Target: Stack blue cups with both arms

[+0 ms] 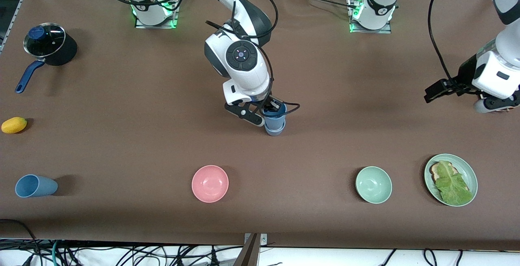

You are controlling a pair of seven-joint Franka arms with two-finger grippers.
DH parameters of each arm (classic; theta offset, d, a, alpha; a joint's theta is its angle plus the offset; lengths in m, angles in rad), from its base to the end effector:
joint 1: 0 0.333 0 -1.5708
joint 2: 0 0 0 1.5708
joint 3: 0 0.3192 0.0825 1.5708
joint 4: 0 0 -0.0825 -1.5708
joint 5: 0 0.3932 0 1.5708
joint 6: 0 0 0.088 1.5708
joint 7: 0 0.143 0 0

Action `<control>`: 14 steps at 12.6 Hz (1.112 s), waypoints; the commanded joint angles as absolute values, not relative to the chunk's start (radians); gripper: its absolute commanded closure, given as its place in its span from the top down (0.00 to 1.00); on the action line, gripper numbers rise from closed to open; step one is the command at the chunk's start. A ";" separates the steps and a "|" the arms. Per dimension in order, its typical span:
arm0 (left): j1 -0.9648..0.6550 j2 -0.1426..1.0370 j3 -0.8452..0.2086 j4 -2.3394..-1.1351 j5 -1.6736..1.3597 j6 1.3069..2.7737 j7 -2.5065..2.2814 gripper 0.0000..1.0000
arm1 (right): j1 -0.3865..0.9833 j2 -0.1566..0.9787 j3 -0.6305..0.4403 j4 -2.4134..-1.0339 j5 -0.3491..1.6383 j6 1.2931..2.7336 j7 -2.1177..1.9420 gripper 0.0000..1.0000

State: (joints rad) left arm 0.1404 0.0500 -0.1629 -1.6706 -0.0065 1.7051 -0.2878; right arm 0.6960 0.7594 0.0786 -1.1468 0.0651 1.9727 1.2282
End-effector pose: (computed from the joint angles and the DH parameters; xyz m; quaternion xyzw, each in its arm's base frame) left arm 0.5850 -0.0123 0.5266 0.9911 0.1328 -0.0085 0.0060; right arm 0.5610 0.5354 0.3211 -0.9667 0.2471 0.0295 0.0596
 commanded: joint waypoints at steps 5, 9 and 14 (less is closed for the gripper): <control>0.153 0.047 -0.149 -1.635 -0.032 1.675 -0.264 1.00 | 0.706 0.759 0.072 -1.169 0.046 1.967 1.255 0.00; 0.156 0.058 -0.149 -1.592 -0.032 1.663 -0.267 1.00 | 0.703 0.759 0.071 -1.166 0.035 1.965 1.247 0.64; 0.158 0.058 -0.147 -1.586 -0.031 1.660 -0.267 1.00 | 0.600 0.721 0.043 -1.099 0.040 1.765 1.035 0.87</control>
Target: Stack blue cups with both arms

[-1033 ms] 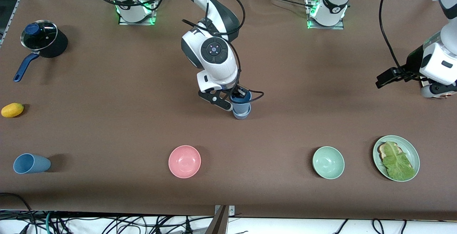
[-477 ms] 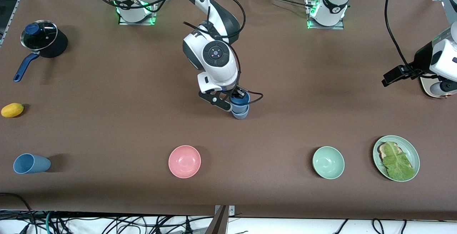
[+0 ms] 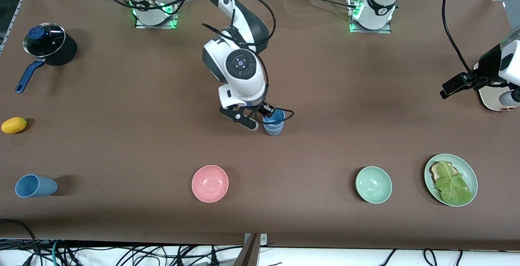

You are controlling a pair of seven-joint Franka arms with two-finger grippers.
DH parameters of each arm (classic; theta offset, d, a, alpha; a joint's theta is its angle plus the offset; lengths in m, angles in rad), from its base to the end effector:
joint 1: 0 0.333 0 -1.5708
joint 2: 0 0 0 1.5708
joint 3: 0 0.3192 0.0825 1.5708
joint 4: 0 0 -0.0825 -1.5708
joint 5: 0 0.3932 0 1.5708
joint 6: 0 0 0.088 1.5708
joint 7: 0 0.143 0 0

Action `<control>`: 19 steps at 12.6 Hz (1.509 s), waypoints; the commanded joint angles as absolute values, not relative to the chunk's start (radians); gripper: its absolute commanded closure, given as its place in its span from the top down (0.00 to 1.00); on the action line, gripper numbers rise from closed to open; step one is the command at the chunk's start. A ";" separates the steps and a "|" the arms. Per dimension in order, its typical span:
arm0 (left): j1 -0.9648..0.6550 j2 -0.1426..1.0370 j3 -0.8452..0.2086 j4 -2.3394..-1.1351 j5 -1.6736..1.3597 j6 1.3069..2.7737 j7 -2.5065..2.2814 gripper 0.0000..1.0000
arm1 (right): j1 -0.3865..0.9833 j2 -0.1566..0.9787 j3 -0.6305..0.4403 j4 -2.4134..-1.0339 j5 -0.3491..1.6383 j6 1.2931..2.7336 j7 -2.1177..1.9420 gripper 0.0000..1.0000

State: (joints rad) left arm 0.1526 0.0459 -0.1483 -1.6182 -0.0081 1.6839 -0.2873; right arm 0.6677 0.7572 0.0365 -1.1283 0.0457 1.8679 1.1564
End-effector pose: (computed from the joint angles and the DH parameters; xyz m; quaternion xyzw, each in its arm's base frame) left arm 0.5869 0.0030 0.5527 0.9892 0.1458 0.0090 0.0088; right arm 0.5838 0.4930 0.3210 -0.9712 0.2355 0.0327 0.0137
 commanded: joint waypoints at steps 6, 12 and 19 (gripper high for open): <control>0.158 0.060 -0.149 -1.586 -0.031 1.660 -0.267 1.00 | 0.185 0.609 0.051 -1.100 0.054 1.557 0.418 1.00; 0.158 0.060 -0.149 -1.588 -0.031 1.660 -0.267 1.00 | 0.127 0.477 -0.011 -1.103 0.054 1.388 0.305 1.00; 0.158 0.060 -0.149 -1.588 -0.031 1.658 -0.267 1.00 | 0.103 0.073 -0.020 -1.604 0.041 1.561 0.246 1.00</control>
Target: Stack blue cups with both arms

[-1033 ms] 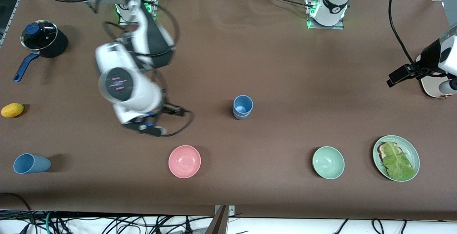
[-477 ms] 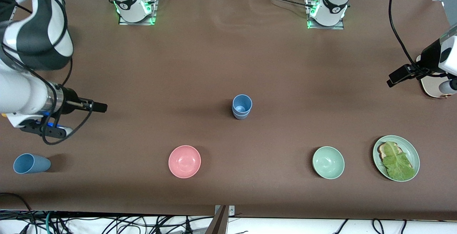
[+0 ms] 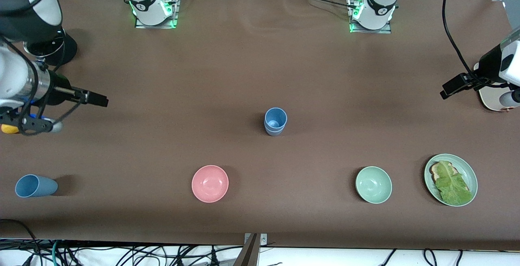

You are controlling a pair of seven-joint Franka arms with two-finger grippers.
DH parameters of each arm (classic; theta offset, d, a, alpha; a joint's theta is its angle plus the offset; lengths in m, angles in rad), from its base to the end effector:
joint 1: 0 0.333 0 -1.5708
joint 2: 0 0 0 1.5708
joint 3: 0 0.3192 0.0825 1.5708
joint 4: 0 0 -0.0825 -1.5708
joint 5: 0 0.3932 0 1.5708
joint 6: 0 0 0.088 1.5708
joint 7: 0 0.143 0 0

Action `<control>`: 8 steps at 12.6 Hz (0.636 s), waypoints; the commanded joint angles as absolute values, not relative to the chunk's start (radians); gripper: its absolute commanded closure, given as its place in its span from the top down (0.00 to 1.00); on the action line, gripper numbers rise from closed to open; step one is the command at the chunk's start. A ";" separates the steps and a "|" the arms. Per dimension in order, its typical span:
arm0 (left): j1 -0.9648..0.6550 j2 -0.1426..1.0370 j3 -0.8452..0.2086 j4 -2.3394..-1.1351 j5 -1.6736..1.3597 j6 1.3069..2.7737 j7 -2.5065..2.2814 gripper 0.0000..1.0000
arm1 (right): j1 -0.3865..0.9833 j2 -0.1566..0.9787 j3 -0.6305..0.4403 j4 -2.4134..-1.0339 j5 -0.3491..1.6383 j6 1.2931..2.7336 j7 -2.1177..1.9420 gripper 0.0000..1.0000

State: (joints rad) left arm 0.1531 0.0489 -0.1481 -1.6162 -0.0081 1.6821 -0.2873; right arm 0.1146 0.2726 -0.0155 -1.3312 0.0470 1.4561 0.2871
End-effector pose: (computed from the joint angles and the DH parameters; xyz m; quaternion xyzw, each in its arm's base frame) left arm 0.5875 0.0035 0.5517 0.9892 0.1461 0.0076 0.0088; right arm 0.6232 0.0703 0.5334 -0.9927 0.0925 0.0765 0.0068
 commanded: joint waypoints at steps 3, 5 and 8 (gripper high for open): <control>0.158 0.060 -0.149 -1.588 -0.031 1.654 -0.267 1.00 | 0.097 -0.003 -0.025 -1.706 0.034 1.608 0.227 1.00; 0.158 0.061 -0.149 -1.589 -0.031 1.649 -0.267 1.00 | 0.100 0.008 -0.034 -1.697 0.032 1.614 0.222 1.00; 0.156 0.061 -0.149 -1.588 -0.031 1.644 -0.267 1.00 | 0.101 0.021 -0.034 -1.675 0.002 1.623 0.222 1.00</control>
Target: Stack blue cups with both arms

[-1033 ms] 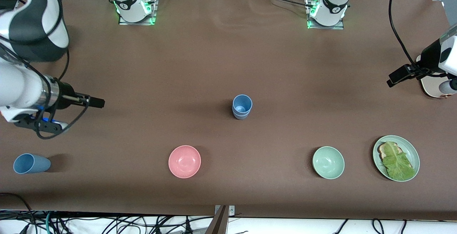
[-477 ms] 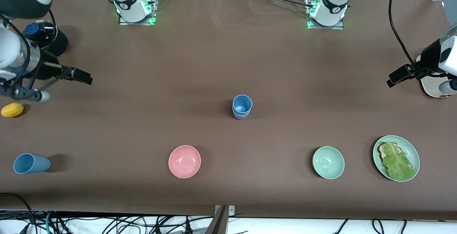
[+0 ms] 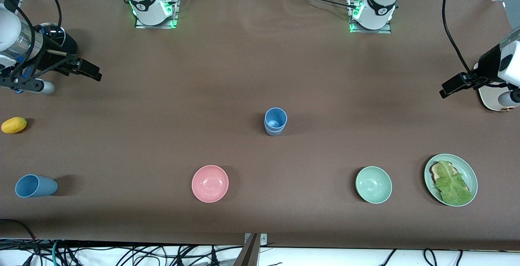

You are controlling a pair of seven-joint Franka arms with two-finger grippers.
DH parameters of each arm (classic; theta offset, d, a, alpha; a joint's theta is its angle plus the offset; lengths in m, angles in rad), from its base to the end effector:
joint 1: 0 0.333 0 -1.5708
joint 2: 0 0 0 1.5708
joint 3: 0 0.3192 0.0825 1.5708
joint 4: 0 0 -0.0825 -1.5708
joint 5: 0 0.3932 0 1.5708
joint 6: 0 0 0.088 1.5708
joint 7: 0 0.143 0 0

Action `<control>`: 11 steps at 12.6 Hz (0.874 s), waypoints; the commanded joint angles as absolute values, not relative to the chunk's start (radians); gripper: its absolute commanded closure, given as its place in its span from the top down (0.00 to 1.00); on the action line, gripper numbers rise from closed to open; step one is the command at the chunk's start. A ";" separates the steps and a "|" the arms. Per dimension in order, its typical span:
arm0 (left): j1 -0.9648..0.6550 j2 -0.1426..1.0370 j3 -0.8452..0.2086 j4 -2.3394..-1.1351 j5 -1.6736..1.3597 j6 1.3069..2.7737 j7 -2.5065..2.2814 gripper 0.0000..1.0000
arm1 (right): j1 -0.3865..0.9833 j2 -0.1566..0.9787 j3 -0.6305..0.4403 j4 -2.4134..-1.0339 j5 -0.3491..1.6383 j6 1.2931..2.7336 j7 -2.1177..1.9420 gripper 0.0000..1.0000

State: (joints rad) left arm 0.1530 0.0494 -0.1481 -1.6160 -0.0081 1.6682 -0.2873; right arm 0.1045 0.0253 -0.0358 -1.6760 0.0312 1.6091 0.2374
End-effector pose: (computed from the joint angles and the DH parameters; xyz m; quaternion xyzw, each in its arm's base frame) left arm 0.5857 0.0035 0.5503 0.9892 0.1461 0.0006 0.0078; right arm 0.5640 0.0434 0.5302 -0.9952 0.0855 0.0478 0.0079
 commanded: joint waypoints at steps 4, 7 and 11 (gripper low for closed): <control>0.156 0.061 -0.149 -1.588 -0.031 1.644 -0.267 1.00 | 0.092 0.043 -0.052 -1.651 -0.002 1.621 0.173 1.00; 0.156 0.061 -0.149 -1.588 -0.032 1.644 -0.265 1.00 | 0.091 0.043 -0.073 -1.622 -0.008 1.595 0.167 1.00; 0.155 0.061 -0.149 -1.588 -0.032 1.644 -0.265 1.00 | 0.092 0.044 -0.089 -1.611 -0.008 1.580 0.167 1.00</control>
